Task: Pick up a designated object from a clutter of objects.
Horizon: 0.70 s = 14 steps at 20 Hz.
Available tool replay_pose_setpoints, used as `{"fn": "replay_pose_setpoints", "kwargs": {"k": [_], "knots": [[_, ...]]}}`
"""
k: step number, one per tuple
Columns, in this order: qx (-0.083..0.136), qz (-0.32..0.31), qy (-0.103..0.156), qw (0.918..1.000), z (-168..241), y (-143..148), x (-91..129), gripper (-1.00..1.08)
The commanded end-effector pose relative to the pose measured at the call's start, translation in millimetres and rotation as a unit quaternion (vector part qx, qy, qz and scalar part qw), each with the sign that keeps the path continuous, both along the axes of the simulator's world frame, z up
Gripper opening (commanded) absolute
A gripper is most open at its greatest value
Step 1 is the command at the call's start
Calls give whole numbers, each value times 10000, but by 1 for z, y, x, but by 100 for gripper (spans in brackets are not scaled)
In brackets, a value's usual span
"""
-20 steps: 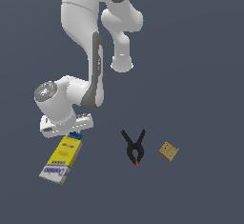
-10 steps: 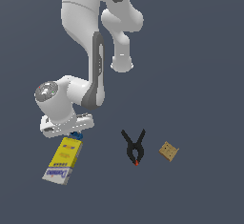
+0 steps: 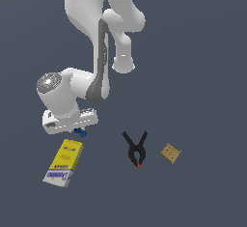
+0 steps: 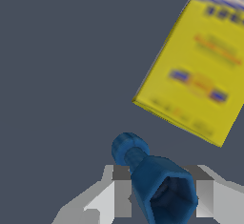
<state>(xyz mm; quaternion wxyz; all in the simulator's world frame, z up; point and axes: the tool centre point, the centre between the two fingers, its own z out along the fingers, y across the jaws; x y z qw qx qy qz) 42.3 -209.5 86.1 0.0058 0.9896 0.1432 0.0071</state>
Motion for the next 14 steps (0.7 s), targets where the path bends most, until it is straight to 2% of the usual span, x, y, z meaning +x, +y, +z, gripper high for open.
{"fn": "replay_pose_setpoints", "kwargs": {"k": [1,14], "knots": [[2,5,0,10000,14,8,-4,-100],[16,24,35,10000,126,67,-37,-100]]}}
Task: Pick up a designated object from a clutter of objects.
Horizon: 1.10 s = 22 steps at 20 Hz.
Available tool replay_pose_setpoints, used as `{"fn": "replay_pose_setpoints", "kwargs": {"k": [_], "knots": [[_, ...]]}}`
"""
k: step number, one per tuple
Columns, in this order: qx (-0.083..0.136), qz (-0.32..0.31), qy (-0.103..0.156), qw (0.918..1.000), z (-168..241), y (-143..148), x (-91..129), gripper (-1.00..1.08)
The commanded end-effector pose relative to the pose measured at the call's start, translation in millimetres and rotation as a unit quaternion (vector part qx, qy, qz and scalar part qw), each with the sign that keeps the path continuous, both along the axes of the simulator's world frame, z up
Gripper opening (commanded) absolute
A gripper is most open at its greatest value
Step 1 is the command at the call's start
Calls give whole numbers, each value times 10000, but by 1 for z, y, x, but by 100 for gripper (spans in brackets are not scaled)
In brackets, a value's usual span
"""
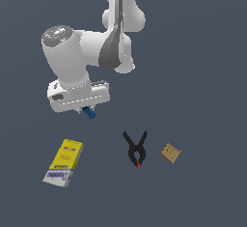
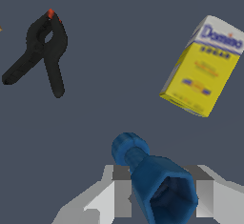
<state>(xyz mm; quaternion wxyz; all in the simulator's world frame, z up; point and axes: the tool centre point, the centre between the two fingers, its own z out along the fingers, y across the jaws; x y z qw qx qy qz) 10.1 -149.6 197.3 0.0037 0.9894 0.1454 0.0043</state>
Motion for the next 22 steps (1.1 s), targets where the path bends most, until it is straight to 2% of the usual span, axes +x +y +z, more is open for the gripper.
{"fn": "replay_pose_setpoints", "kwargs": {"k": [1,13,22], "knots": [[0,3,6,10000,24,13,-7,-100],[11,21,37,10000,127,66,-33,-100],[25,30,48,10000,164,84,-40,-100]]}}
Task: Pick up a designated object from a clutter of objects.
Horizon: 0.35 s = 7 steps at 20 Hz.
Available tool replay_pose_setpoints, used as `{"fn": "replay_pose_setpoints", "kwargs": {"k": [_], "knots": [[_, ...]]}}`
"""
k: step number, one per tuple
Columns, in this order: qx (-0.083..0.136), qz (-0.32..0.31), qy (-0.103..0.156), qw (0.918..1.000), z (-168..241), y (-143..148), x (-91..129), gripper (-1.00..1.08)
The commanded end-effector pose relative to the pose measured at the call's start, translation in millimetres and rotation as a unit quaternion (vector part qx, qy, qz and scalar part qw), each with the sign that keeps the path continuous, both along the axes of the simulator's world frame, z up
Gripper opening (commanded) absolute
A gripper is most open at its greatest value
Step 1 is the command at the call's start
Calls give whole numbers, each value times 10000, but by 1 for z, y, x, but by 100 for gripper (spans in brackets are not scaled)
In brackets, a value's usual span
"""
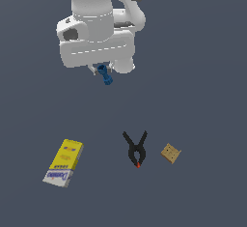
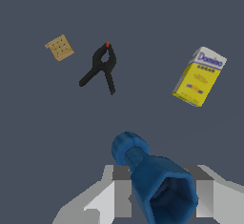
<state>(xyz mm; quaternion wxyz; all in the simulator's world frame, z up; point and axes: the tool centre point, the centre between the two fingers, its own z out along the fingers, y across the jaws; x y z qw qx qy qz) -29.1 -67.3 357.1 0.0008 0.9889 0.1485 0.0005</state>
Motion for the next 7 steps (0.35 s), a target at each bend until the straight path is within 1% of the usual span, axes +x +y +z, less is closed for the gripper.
{"fn": "replay_pose_setpoints", "kwargs": {"k": [1,7], "knots": [[4,-1,7,10000,5,3,-1,-100],[7,-1,7,10000,4,2,0,-100]]}}
